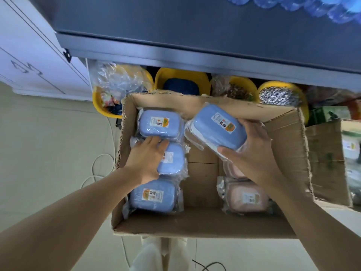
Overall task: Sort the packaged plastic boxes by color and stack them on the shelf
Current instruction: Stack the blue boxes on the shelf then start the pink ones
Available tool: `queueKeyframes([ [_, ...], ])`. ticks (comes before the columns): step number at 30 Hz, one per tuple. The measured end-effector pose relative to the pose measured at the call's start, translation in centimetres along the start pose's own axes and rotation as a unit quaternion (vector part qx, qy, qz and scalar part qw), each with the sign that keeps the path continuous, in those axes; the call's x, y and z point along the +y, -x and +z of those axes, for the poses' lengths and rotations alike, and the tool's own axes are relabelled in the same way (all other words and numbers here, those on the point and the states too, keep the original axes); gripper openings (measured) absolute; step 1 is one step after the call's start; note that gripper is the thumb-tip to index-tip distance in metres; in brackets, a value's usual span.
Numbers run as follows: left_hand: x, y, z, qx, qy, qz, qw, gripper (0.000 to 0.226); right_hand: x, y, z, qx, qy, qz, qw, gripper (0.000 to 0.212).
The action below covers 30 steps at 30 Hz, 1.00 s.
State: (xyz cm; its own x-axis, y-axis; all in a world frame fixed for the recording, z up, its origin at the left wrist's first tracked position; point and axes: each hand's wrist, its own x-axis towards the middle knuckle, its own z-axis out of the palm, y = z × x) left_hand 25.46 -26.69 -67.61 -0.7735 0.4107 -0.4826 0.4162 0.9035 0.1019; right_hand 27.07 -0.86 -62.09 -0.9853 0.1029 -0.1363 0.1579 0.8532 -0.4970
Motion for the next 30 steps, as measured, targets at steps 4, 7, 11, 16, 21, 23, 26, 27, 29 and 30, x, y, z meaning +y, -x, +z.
queueKeyframes([
  [4, 0.8, 2.7, -4.8, 0.012, 0.035, 0.007, 0.999, 0.094, -2.6, 0.7, -4.1, 0.023, -0.028, 0.007, 0.999, 0.08],
  [7, 0.7, 5.6, -10.0, 0.044, 0.075, 0.005, 0.996, 0.094, -5.7, 1.6, -8.6, 0.054, -0.026, -0.005, 0.998, 0.082],
  [11, 0.3, 9.9, -18.1, 0.103, 0.087, 0.013, 0.991, 0.09, -10.2, 3.2, -15.5, 0.109, -0.019, -0.038, 0.993, 0.084],
  [16, 0.1, 15.3, -28.7, 0.203, 0.107, 0.016, 0.973, 0.085, -16.2, 4.6, -24.8, 0.17, -0.037, -0.088, 0.981, 0.086],
  [21, 0.7, 19.8, -38.4, 0.307, 0.088, 0.021, 0.947, 0.078, -21.4, 4.6, -33.9, 0.25, -0.061, -0.153, 0.954, 0.079],
  [23, 0.9, 21.3, -41.7, 0.342, 0.091, 0.017, 0.935, 0.076, -23.5, 3.9, -37.3, 0.286, -0.047, -0.174, 0.941, 0.077],
  [26, 0.9, 23.1, -46.2, 0.379, 0.079, 0.007, 0.922, 0.076, -26.1, 2.1, -42.0, 0.315, -0.019, -0.206, 0.927, 0.073],
  [27, 0.8, 23.7, -47.6, 0.392, 0.074, 0.001, 0.917, 0.076, -26.8, 1.2, -43.4, 0.32, -0.005, -0.212, 0.923, 0.073],
  [29, 0.9, 24.6, -50.3, 0.418, 0.068, -0.013, 0.906, 0.075, -28.1, -0.9, -45.9, 0.322, 0.023, -0.216, 0.922, 0.074],
  [30, 1.0, 25.0, -51.5, 0.43, 0.072, -0.018, 0.9, 0.075, -28.6, -2.0, -47.0, 0.317, 0.033, -0.213, 0.924, 0.074],
])
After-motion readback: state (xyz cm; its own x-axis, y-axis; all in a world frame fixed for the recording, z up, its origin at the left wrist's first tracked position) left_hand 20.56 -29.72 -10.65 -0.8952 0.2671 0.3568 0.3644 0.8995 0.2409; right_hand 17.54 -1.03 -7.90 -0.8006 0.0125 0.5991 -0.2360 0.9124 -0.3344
